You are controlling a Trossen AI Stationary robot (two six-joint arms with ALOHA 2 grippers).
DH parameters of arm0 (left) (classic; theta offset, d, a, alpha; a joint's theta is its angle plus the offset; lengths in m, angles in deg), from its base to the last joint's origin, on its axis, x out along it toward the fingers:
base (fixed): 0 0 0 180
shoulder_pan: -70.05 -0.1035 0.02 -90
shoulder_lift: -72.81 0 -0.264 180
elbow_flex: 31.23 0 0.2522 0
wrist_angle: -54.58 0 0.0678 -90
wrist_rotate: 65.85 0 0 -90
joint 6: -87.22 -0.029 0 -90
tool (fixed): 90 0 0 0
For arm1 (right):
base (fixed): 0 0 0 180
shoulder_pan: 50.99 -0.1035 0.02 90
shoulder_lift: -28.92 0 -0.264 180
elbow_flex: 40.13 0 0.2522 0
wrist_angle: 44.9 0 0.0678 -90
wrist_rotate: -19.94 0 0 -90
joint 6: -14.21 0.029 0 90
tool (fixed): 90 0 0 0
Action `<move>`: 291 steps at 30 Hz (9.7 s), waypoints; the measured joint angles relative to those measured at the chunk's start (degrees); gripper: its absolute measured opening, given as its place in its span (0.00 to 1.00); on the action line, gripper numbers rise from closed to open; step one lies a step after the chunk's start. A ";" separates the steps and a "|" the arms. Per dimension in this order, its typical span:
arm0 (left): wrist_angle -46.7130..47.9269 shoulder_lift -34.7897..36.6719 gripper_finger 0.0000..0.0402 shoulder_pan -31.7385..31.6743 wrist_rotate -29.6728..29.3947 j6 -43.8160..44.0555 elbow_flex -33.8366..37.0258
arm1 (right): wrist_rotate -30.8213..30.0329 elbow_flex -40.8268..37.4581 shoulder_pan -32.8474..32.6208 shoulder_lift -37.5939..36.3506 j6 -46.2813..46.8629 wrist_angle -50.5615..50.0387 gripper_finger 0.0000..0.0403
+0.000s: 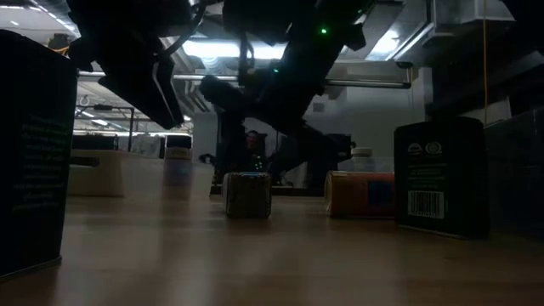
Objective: Sort spices by type
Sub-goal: Put the white seasoning bottle into the right transparent bin
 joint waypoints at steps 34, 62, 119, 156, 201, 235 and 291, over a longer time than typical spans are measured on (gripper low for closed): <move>12.80 12.82 0.69 2.71 -1.05 4.17 -0.02 | 4.59 7.66 0.48 3.74 -16.83 -0.71 0.53; 11.84 25.84 0.69 2.96 -5.29 4.99 -0.04 | -5.82 45.77 0.48 3.56 -28.24 -60.24 0.53; -69.26 -8.43 0.69 -1.59 -11.52 -4.72 0.00 | -20.57 -38.01 -1.75 -41.48 -37.79 56.52 0.55; -71.50 -8.52 0.69 -4.34 -16.02 1.88 -0.02 | -21.11 -37.94 -1.79 -32.63 -40.99 78.64 0.55; -55.87 -8.57 0.49 -6.14 -18.25 -8.83 0.04 | -18.42 -37.75 -1.81 -30.34 -44.91 72.48 0.56; -54.08 -5.21 0.60 -3.47 -21.56 -20.79 -0.11 | -35.66 -37.70 -1.79 -39.55 -52.50 52.26 0.53; -40.02 -0.90 0.60 -3.38 -29.29 -11.34 -0.04 | -33.02 -73.63 20.30 -53.50 -39.23 65.87 0.53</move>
